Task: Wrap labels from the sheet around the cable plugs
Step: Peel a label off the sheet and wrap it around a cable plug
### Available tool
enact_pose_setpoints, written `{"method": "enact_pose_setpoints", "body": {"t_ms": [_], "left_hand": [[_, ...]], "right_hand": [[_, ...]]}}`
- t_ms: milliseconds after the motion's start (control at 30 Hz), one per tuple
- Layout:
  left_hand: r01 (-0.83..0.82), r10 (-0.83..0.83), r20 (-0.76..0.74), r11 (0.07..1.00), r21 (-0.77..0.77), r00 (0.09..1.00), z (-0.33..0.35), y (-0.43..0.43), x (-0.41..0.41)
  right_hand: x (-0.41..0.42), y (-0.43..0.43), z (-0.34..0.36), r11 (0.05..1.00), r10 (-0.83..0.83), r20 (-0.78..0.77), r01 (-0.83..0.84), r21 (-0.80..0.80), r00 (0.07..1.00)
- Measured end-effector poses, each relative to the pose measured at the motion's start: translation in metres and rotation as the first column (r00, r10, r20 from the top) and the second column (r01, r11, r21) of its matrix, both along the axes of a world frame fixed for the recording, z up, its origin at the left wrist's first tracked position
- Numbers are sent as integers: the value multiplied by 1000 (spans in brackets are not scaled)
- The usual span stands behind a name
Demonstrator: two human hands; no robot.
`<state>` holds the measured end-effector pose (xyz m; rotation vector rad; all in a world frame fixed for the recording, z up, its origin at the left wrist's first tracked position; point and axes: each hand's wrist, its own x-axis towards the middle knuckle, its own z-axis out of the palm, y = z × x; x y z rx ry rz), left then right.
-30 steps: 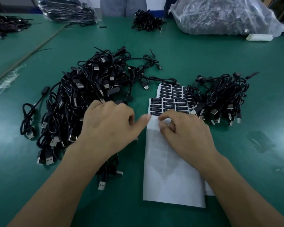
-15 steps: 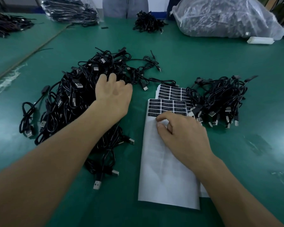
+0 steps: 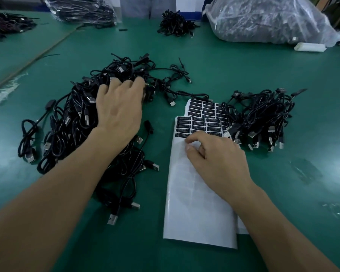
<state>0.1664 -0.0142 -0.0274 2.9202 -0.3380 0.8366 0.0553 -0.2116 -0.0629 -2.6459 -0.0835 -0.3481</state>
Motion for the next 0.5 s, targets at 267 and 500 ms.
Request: {"method": "enact_pose_setpoints", "body": {"t_ms": [267,500], "left_hand": [[99,-74,114,968,-232,991,-1,3,7],[213,-175,128,887,-410,976,-2,7,6]], "right_hand": [[0,0,1,1000,-8,-1,8,10,1000],[0,1,2,1000,-5,-10,5,-4,1000]]}}
